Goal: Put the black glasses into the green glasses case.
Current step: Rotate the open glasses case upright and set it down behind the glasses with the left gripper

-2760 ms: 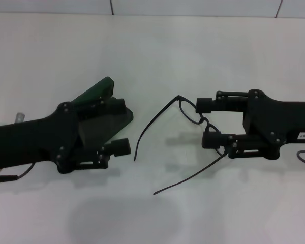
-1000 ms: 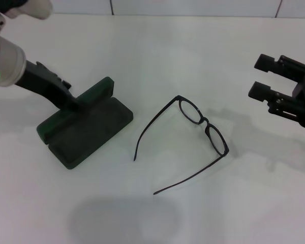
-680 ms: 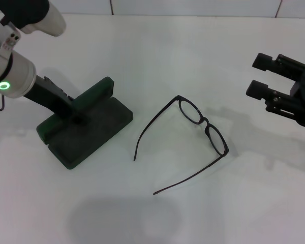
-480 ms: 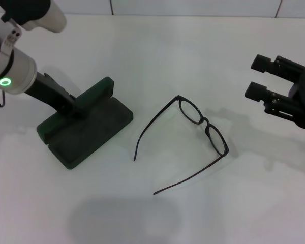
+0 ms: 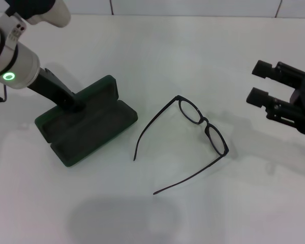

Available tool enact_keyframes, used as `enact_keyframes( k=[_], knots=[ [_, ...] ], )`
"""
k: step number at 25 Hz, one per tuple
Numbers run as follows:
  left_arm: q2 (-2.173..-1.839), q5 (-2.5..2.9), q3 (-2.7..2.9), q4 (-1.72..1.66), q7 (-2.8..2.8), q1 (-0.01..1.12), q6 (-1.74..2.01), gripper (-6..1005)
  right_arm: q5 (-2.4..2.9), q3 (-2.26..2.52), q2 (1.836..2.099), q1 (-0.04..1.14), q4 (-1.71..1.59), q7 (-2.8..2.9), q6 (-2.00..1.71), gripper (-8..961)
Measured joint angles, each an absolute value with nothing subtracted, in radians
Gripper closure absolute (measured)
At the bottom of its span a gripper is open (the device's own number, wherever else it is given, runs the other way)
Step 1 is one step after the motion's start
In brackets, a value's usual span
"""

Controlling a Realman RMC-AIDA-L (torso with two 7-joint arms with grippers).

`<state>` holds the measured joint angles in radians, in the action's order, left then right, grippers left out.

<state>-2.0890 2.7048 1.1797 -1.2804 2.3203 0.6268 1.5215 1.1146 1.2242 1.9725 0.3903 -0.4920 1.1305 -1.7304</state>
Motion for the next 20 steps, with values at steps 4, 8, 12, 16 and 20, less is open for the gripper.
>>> enact_keyframes(
  k=[4,8,12,16,20],
  knots=[
    [-2.088,2.704,1.181,-1.293,2.32,0.628,1.522,767,1.155,1.224,1.966,0.392,-0.491,1.13,-1.796,277],
    [-2.087,2.703,1.188,-1.318,2.304,0.644,1.497,800,1.291,1.227,1.949,0.428,-0.511,1.13,-1.978,277],
    [-2.088,2.679,1.21,-1.34,2.239,0.69,1.417,799,1.362,1.228,1.951,0.472,-0.508,1.141,-2.125,277],
    [-2.087,2.655,1.304,-1.324,2.143,0.742,1.293,800,1.367,1.226,1.96,0.469,-0.506,1.143,-2.143,277],
    [-2.088,2.653,1.444,-1.274,2.082,0.779,1.188,799,1.361,1.221,1.963,0.44,-0.505,1.143,-2.143,278]
  ],
)
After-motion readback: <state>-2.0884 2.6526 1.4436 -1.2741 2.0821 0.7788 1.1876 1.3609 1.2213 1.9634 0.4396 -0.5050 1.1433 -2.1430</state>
